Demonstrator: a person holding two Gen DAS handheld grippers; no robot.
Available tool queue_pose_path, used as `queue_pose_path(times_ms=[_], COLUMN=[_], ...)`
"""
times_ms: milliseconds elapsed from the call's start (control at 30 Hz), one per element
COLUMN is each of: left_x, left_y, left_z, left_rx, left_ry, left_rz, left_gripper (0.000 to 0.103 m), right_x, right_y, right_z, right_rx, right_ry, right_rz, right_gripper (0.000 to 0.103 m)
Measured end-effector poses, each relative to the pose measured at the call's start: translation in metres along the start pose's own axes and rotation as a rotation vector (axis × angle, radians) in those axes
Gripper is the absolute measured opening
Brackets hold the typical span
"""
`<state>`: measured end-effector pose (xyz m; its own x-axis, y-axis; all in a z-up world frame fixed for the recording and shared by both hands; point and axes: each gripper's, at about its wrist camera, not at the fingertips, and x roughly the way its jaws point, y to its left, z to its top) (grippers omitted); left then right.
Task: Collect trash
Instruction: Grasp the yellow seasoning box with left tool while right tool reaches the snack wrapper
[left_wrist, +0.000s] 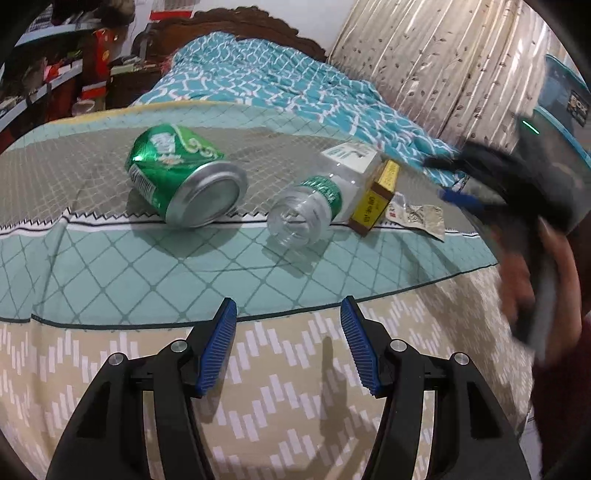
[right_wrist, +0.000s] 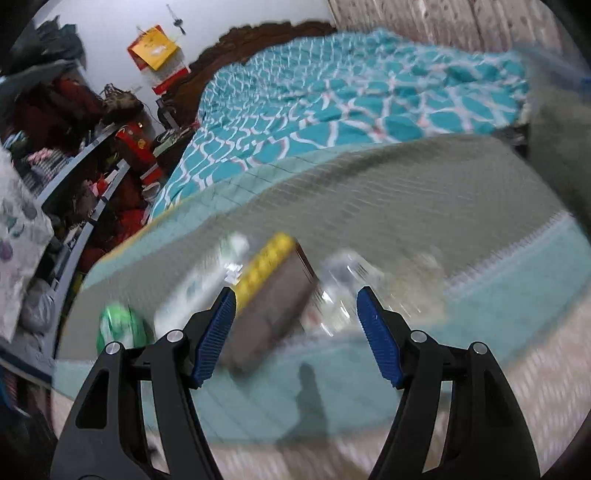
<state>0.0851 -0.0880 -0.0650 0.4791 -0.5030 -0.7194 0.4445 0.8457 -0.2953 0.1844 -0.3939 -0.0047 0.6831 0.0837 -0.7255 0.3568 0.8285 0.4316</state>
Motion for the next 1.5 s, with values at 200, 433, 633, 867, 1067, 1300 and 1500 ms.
queue_pose_path(times_ms=[200, 433, 633, 867, 1067, 1300, 1500], left_x=[-0.005, -0.014, -0.018, -0.02, -0.021, -0.016, -0.002], left_y=[-0.001, -0.011, -0.022, -0.031, -0.034, -0.026, -0.038], left_z=[-0.002, -0.004, -0.009, -0.013, -0.012, -0.005, 0.007], left_rx=[-0.011, 0.039, 0.1, 0.134, 0.139, 0.084, 0.09], left_ry=[-0.021, -0.058, -0.077, -0.092, -0.103, -0.073, -0.037], left_rz=[-0.039, -0.101, -0.102, -0.082, -0.072, -0.086, -0.079], left_gripper=[0.056, 0.056, 0.056, 0.057, 0.057, 0.058, 0.057], right_x=[0.064, 0.063, 0.008, 0.034, 0.035, 0.0, -0.034], right_y=[0.03, 0.075, 0.058, -0.063, -0.05, -0.01, -0.015], right_z=[0.041, 0.0, 0.011, 0.035, -0.002, -0.075, -0.121], right_rx=[-0.053, -0.19, -0.332, -0.064, -0.153, -0.369, -0.381], right_ry=[0.101, 0.331, 0.091, 0.118, 0.206, 0.223, 0.178], right_rz=[-0.074, 0.177, 0.017, -0.222, -0.12, -0.013, 0.054], right_gripper=[0.07, 0.068, 0.071, 0.071, 0.061, 0.061, 0.061])
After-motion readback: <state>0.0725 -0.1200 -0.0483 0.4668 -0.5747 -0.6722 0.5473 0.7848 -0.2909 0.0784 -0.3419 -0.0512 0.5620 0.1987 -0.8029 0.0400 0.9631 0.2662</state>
